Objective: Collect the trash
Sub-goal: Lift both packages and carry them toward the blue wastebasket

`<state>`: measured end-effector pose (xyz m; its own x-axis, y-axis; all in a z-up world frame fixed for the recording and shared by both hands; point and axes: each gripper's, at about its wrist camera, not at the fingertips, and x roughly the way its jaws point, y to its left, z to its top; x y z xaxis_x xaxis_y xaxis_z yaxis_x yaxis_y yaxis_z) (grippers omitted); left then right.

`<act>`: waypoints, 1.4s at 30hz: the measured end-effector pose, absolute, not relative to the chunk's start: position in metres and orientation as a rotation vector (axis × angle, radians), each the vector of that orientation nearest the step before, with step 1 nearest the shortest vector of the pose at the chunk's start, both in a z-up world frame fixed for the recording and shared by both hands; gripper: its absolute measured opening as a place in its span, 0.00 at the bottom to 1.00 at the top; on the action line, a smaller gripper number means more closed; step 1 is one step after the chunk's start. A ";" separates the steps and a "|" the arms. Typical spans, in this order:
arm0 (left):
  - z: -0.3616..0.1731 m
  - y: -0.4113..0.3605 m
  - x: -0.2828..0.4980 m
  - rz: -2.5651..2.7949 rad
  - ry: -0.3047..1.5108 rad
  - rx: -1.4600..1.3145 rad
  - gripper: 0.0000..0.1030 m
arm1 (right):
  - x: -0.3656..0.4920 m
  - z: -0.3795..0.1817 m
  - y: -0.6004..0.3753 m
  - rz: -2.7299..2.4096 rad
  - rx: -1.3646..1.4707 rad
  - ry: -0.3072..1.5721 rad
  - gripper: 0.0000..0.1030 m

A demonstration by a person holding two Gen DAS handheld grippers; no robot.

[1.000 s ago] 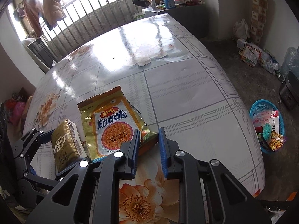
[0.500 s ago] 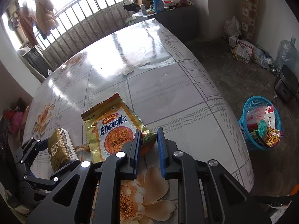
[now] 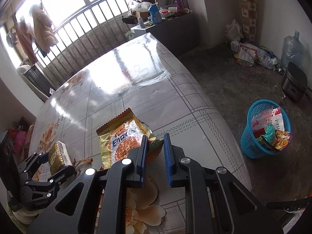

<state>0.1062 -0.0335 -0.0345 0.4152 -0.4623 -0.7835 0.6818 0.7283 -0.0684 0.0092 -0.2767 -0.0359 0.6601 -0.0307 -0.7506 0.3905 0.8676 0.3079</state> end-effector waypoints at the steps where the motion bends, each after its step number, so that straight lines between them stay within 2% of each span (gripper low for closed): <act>1: -0.032 -0.032 0.107 -0.729 0.879 0.275 0.77 | 0.007 -0.034 -0.278 -0.250 0.476 0.812 0.16; 24: 0.027 -0.049 0.093 -0.750 0.765 0.266 0.77 | -0.032 -0.001 -0.300 -0.254 0.527 0.648 0.14; 42: 0.057 -0.115 0.089 -0.851 0.701 0.334 0.77 | -0.064 -0.005 -0.348 -0.291 0.653 0.560 0.12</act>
<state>0.0892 -0.1152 0.0566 0.4563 -0.5703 -0.6831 0.7796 0.6263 -0.0021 -0.0642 -0.3476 -0.0050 0.8142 -0.0817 -0.5748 0.4230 0.7615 0.4910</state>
